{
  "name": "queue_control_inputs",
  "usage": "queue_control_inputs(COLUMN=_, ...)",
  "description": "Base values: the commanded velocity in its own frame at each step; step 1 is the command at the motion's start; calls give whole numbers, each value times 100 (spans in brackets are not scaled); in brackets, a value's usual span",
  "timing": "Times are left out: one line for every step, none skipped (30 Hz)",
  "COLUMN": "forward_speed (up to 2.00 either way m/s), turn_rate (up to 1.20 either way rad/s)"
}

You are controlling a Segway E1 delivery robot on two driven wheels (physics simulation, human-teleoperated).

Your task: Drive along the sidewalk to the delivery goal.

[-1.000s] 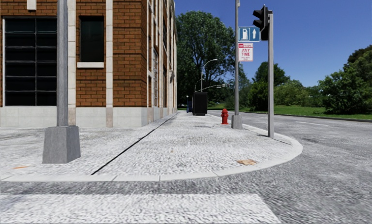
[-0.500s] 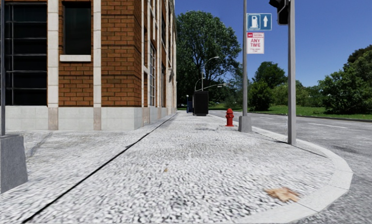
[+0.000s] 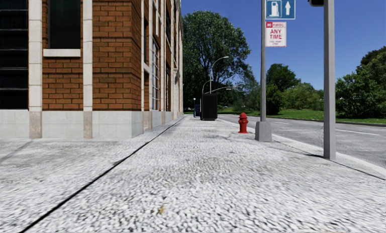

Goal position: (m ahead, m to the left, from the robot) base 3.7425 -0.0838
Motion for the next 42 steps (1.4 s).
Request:
queue_control_inputs(forward_speed=136, turn_rate=0)
queue_control_inputs(forward_speed=135, turn_rate=0)
queue_control_inputs(forward_speed=135, turn_rate=0)
queue_control_inputs(forward_speed=135, turn_rate=0)
queue_control_inputs(forward_speed=135, turn_rate=0)
queue_control_inputs(forward_speed=135, turn_rate=0)
queue_control_inputs(forward_speed=135, turn_rate=0)
queue_control_inputs(forward_speed=135, turn_rate=0)
queue_control_inputs(forward_speed=135, turn_rate=0)
queue_control_inputs(forward_speed=135, turn_rate=0)
queue_control_inputs(forward_speed=135, turn_rate=0)
queue_control_inputs(forward_speed=135, turn_rate=0)
queue_control_inputs(forward_speed=135, turn_rate=0)
queue_control_inputs(forward_speed=137, turn_rate=0)
queue_control_inputs(forward_speed=137, turn_rate=0)
queue_control_inputs(forward_speed=150, turn_rate=0)
queue_control_inputs(forward_speed=200, turn_rate=0)
queue_control_inputs(forward_speed=200, turn_rate=0)
queue_control_inputs(forward_speed=200, turn_rate=0)
queue_control_inputs(forward_speed=200, turn_rate=0)
queue_control_inputs(forward_speed=200, turn_rate=0)
queue_control_inputs(forward_speed=200, turn_rate=0)
queue_control_inputs(forward_speed=200, turn_rate=0)
queue_control_inputs(forward_speed=200, turn_rate=0)
queue_control_inputs(forward_speed=200, turn_rate=0)
queue_control_inputs(forward_speed=200, turn_rate=0)
queue_control_inputs(forward_speed=200, turn_rate=0)
queue_control_inputs(forward_speed=200, turn_rate=0)
queue_control_inputs(forward_speed=200, turn_rate=0)
queue_control_inputs(forward_speed=200, turn_rate=0)
queue_control_inputs(forward_speed=200, turn_rate=0)
queue_control_inputs(forward_speed=200, turn_rate=0)
queue_control_inputs(forward_speed=200, turn_rate=0)
queue_control_inputs(forward_speed=200, turn_rate=0)
queue_control_inputs(forward_speed=200, turn_rate=0)
queue_control_inputs(forward_speed=200, turn_rate=0)
queue_control_inputs(forward_speed=196, turn_rate=0)
queue_control_inputs(forward_speed=196, turn_rate=0)
queue_control_inputs(forward_speed=185, turn_rate=0)
queue_control_inputs(forward_speed=171, turn_rate=-5)
queue_control_inputs(forward_speed=165, turn_rate=-10)
queue_control_inputs(forward_speed=165, turn_rate=-10)
